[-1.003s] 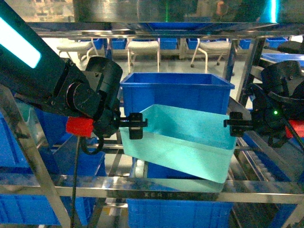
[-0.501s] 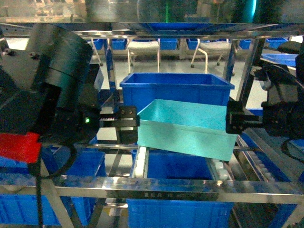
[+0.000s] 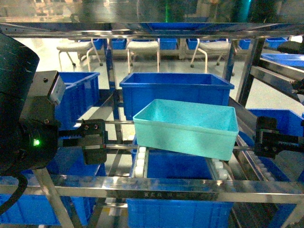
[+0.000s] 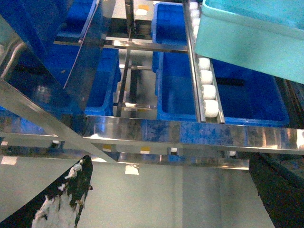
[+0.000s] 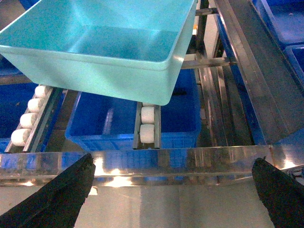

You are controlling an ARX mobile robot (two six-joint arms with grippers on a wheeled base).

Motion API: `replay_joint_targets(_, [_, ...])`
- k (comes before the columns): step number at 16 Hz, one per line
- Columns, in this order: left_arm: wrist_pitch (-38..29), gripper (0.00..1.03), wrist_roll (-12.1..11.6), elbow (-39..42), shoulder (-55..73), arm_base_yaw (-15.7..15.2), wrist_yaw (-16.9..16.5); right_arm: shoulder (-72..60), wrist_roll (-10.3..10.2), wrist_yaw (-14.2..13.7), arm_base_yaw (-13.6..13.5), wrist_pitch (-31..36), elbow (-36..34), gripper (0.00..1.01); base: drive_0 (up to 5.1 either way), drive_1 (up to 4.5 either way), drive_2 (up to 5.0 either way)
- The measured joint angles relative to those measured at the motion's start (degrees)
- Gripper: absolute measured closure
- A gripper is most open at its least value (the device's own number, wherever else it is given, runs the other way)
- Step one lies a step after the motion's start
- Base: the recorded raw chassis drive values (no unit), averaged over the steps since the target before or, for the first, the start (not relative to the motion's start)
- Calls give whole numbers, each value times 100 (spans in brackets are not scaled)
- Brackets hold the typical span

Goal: Organize blue bins on left shelf correctly

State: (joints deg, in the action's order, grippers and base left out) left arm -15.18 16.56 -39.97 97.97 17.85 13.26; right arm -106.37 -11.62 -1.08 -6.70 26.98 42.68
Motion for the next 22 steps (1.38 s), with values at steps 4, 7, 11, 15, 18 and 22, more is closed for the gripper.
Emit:
replay_joint_targets(4, [-5276,46,-1316,2234,164,-492,42,-264,935,-411,138,4275,-1917,42,0,0,0])
replay_joint_targets(7, [-5884,82,-1550,2844,-1209,-793,-358,1143,1095,-291,243,4739,-2638,79,0,0,0])
replay_joint_targets(11, [-5123,101,-1563,3467,-2597,-1163,-671,2546,1147,85,673,4616,-3467,99,0,0,0])
replay_joint_targets(15, [-3504,101,-1567,3703,-4448,-1738,-1248,3963,1147,94,671,3558,-3956,99,0,0,0])
replay_joint_targets(18, [-3082,101,-1565,3836,-4896,-1801,-1287,4887,1147,96,673,2568,-3956,99,0,0,0])
replay_joint_targets(22, [-1786,101,-1567,3919,-6411,-1779,-1325,6620,1150,96,671,1198,-4181,99,0,0,0])
